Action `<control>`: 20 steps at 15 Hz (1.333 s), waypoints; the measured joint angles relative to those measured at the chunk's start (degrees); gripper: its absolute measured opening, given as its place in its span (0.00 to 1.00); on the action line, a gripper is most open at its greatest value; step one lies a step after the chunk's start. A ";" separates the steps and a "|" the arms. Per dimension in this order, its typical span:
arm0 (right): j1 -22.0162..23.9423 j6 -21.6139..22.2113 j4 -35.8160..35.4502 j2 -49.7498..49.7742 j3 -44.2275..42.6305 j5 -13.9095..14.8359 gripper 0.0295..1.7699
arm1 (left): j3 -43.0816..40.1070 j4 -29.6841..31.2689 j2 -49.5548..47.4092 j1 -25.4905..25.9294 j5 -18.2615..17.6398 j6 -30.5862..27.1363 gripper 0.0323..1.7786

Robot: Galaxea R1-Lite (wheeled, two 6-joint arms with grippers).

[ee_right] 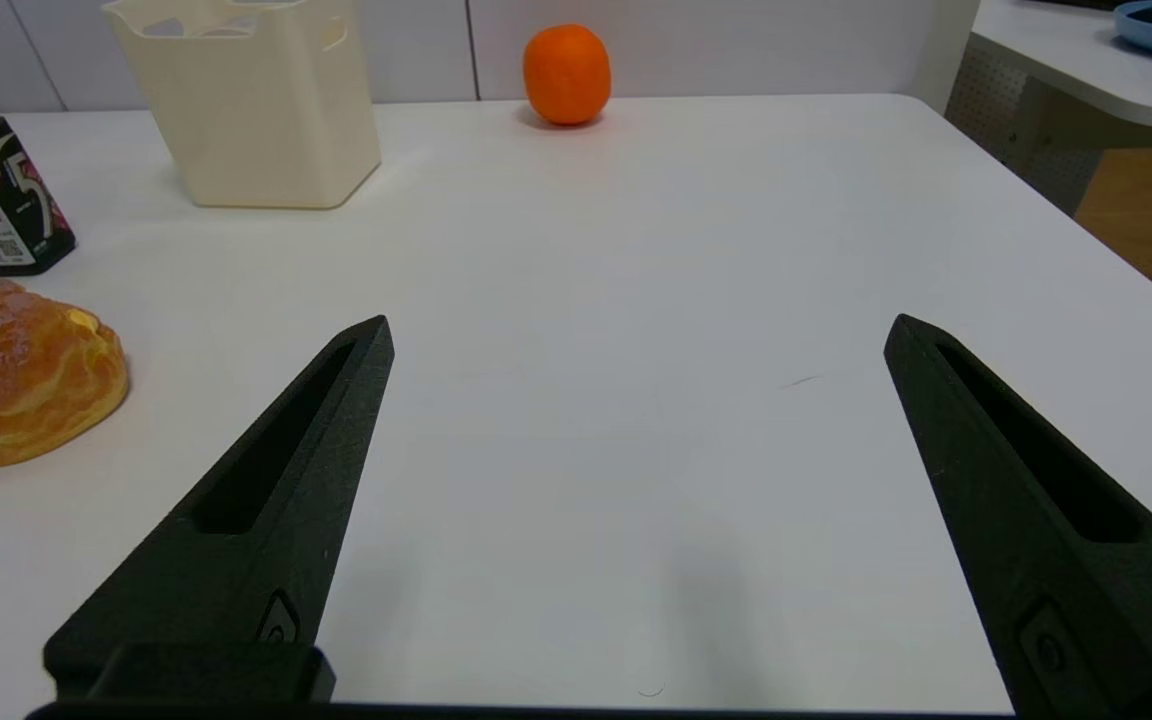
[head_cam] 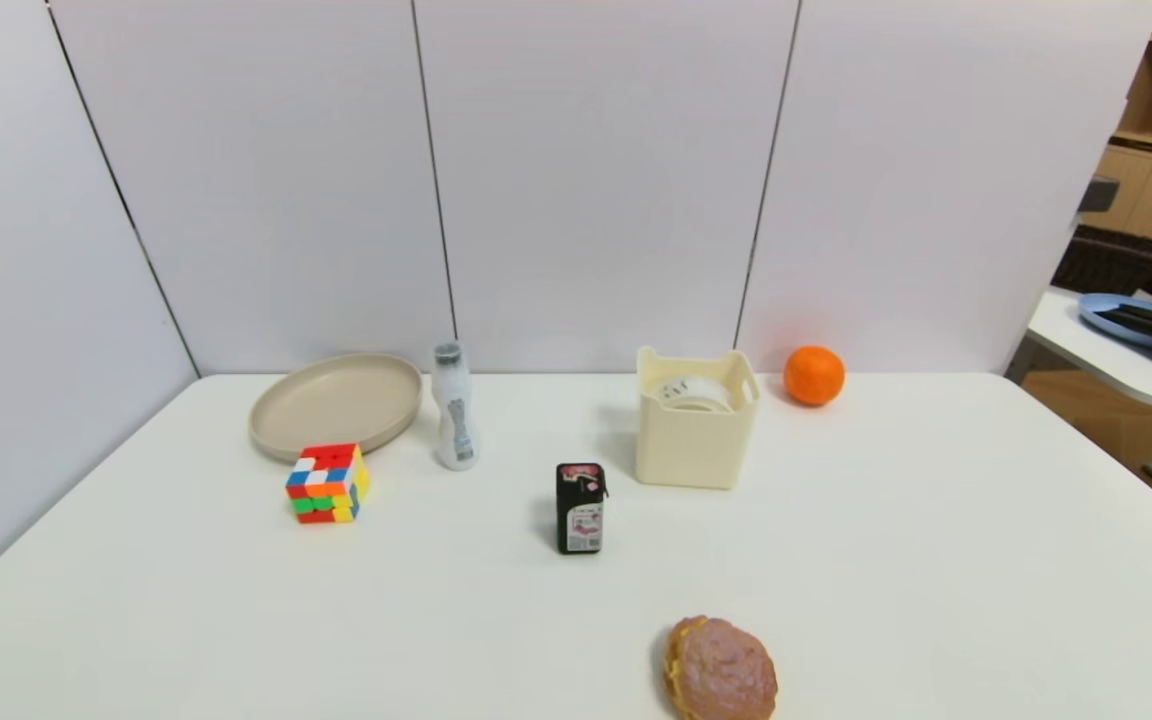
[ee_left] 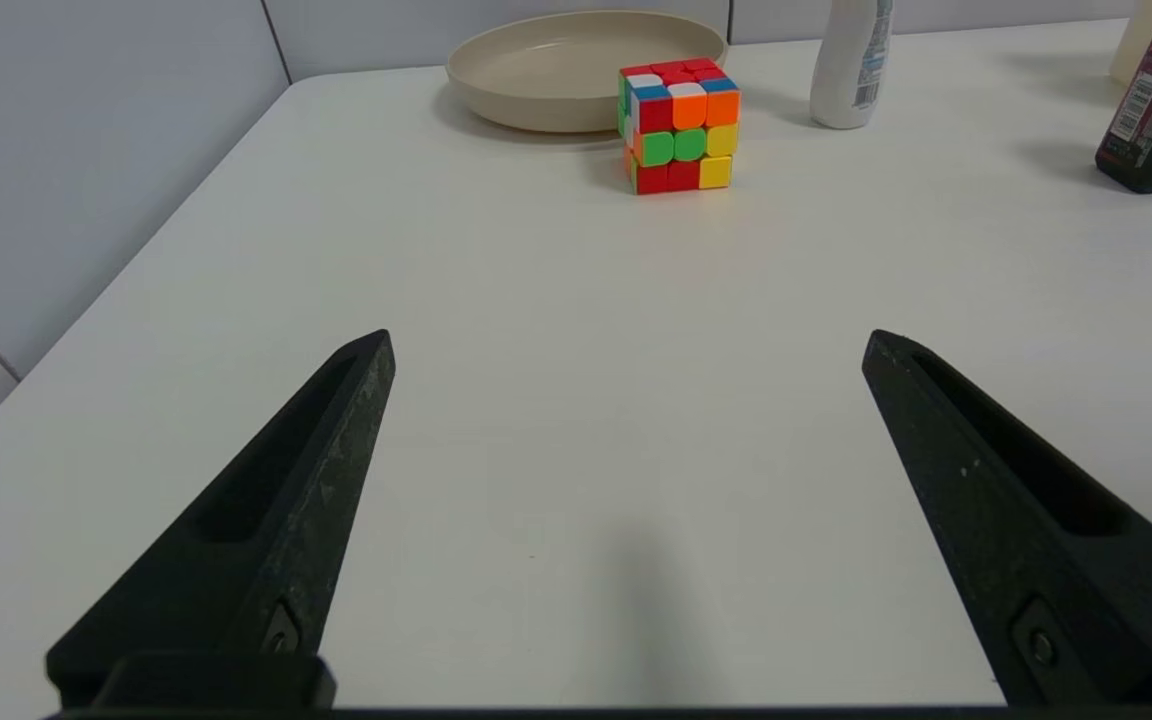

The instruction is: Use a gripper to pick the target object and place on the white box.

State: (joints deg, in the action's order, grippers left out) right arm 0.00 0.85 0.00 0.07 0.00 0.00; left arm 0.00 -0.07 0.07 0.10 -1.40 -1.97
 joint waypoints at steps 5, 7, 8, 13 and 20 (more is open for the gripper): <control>0.00 0.00 0.00 0.00 0.00 0.00 0.96 | 0.00 -0.15 -0.18 -0.02 0.37 1.27 0.95; 0.00 0.02 0.00 -0.02 0.00 0.00 0.96 | 0.00 -0.15 -0.18 -0.02 0.35 1.27 0.95; 0.00 0.02 0.00 -0.02 0.00 0.00 0.96 | 0.00 -0.15 -0.18 -0.02 0.35 1.32 0.95; 0.00 0.02 0.00 0.00 0.00 0.00 0.96 | 0.02 -0.15 -0.18 -0.02 0.35 1.29 0.95; 0.00 0.09 0.00 -0.02 0.00 0.07 0.96 | 0.02 -0.11 -0.17 -0.02 0.37 1.27 0.95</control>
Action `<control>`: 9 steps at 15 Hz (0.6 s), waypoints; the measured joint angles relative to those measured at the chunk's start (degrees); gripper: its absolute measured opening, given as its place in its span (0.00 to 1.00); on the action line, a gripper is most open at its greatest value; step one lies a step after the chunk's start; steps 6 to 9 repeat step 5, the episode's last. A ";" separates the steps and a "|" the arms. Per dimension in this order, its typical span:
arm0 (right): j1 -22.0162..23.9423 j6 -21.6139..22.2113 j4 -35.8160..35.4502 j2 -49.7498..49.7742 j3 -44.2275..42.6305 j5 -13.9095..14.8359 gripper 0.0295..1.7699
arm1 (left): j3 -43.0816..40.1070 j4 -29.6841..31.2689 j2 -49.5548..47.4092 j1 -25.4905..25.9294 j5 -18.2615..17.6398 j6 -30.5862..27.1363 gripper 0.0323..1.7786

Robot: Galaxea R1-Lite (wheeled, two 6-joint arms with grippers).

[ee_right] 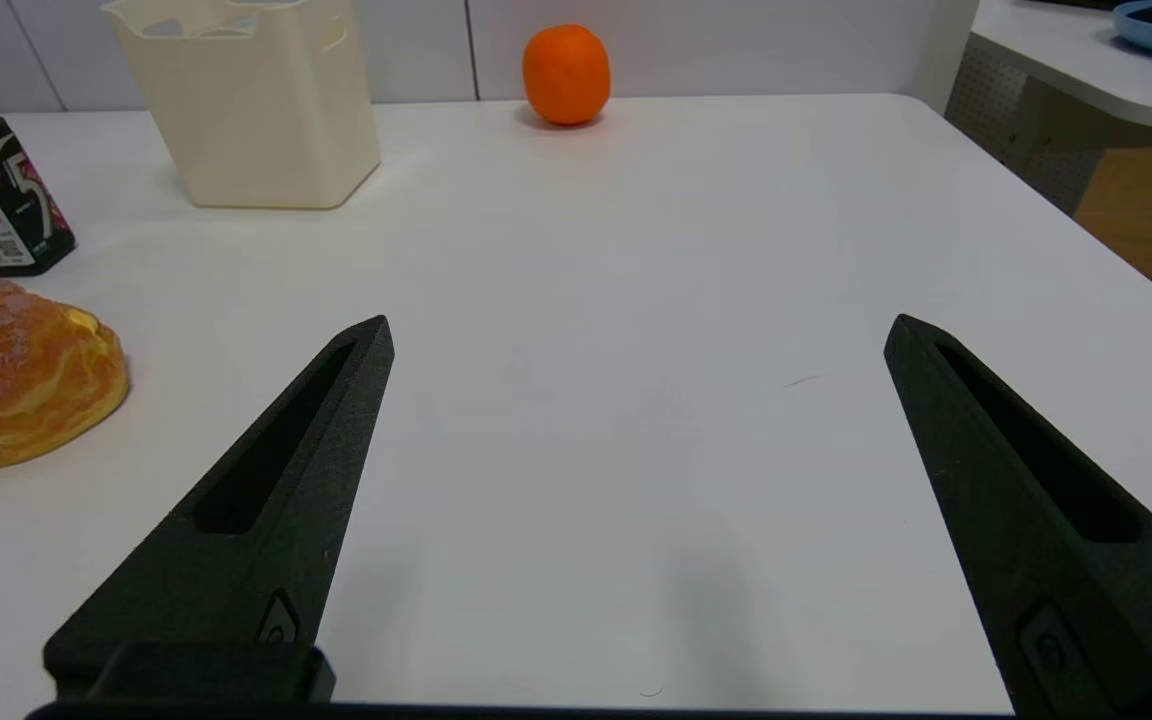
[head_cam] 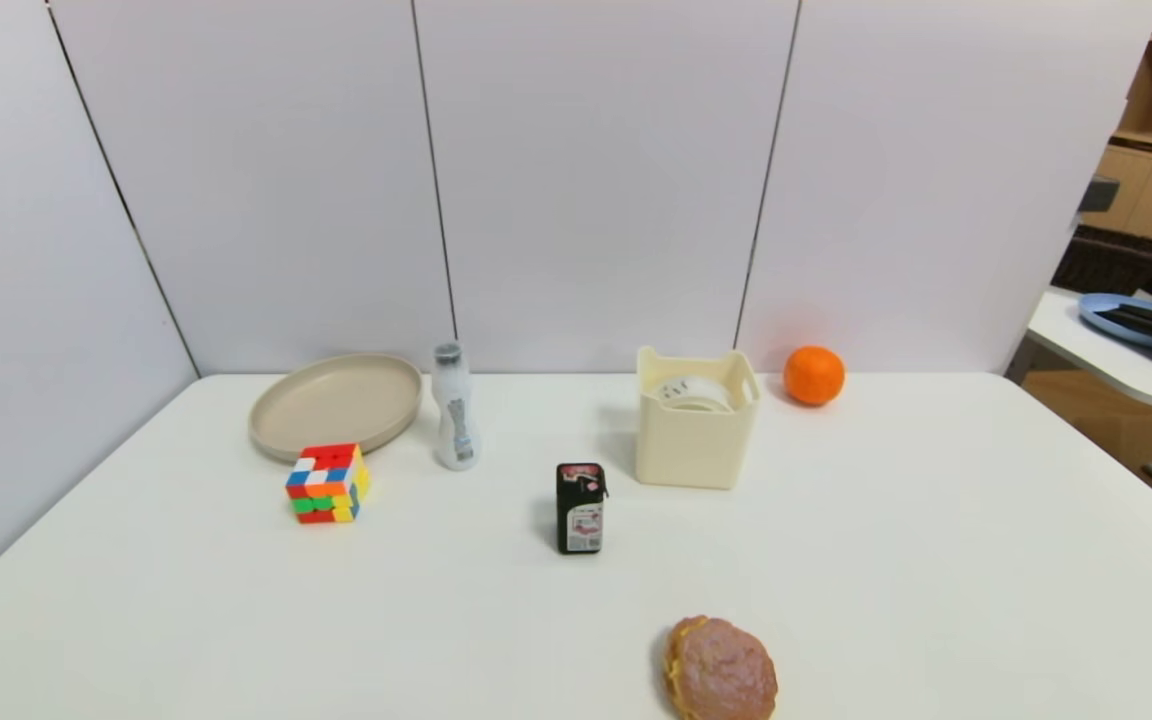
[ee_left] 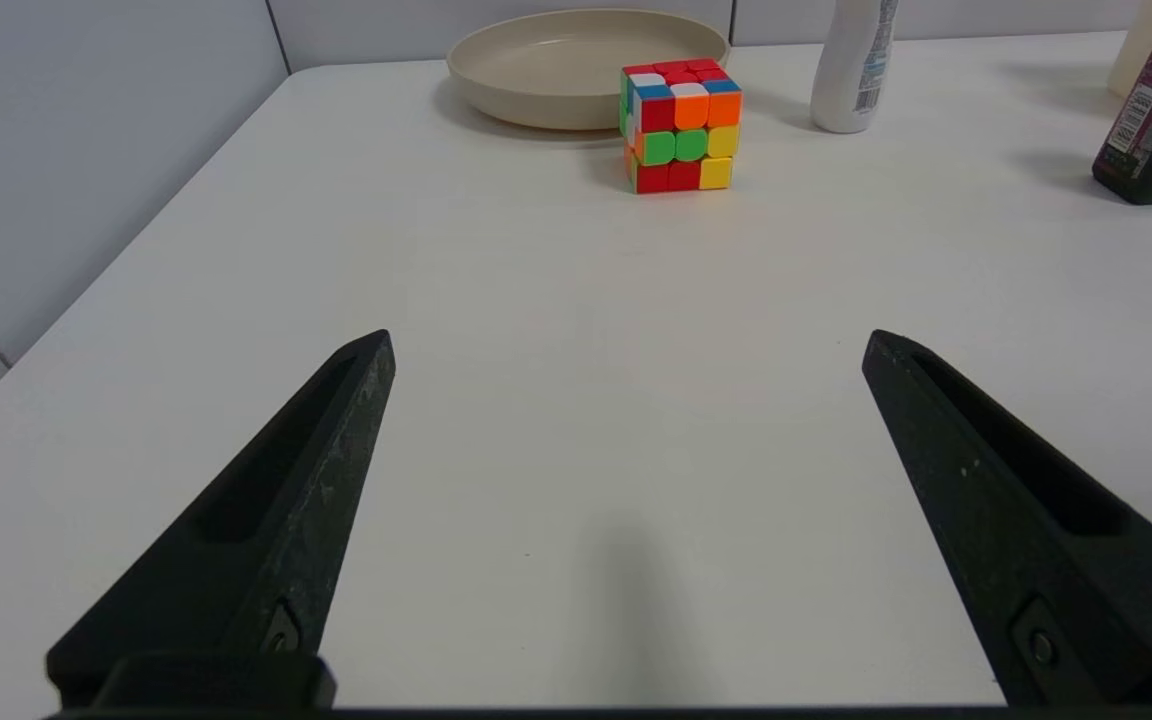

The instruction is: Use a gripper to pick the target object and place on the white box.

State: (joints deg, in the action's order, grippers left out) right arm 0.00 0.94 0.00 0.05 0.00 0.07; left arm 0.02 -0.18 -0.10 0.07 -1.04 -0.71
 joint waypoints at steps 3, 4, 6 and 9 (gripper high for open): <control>0.00 -0.10 0.00 0.02 0.00 -0.07 0.96 | -0.02 -0.02 0.00 0.00 -0.01 0.00 0.95; 0.00 -0.09 0.00 0.00 0.00 -0.02 0.96 | -0.02 -0.04 0.00 0.00 -0.01 0.00 0.95; 0.00 -0.09 0.00 0.00 0.00 -0.02 0.96 | -0.02 -0.04 0.00 0.00 0.00 0.00 0.95; 0.00 -0.09 0.00 0.00 0.00 -0.02 0.96 | -0.02 -0.04 0.00 0.00 0.00 0.00 0.95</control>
